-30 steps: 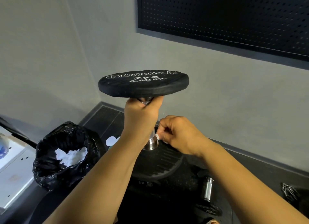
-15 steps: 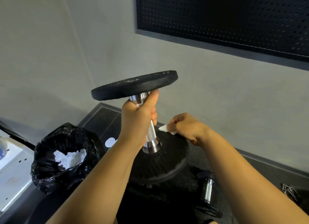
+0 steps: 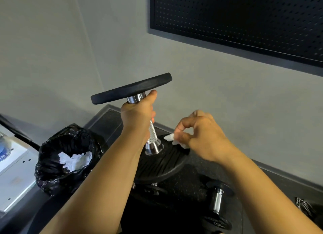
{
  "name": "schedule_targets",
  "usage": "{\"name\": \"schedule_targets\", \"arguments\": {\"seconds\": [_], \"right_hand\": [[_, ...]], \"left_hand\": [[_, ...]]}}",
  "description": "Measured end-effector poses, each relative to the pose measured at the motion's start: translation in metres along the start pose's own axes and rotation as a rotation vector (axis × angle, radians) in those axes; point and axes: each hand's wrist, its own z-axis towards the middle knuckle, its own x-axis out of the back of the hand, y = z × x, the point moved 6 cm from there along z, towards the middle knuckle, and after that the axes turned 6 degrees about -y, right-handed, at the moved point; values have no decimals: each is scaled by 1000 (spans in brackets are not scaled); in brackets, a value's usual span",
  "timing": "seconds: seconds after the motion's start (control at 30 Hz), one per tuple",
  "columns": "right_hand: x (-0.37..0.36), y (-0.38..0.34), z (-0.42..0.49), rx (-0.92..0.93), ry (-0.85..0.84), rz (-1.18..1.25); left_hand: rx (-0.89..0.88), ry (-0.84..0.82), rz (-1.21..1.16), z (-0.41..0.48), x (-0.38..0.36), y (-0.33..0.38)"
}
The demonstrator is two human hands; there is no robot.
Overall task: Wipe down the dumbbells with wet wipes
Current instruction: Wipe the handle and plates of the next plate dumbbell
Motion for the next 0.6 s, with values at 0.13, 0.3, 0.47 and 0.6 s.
{"name": "schedule_targets", "arguments": {"seconds": [0.13, 0.3, 0.47, 0.6], "right_hand": [[-25, -16, -2, 199, -239, -88], [-29, 5, 24, 117, -243, -100], [-40, 16, 47, 94, -320, 50], [-44, 22, 58, 60, -357, 142]], "left_hand": [[37, -89, -26, -3, -2, -2], [36, -241, 13, -8, -9, -4], [55, -379, 48, -12, -17, -2], [98, -500, 55, -15, -23, -2]]}}
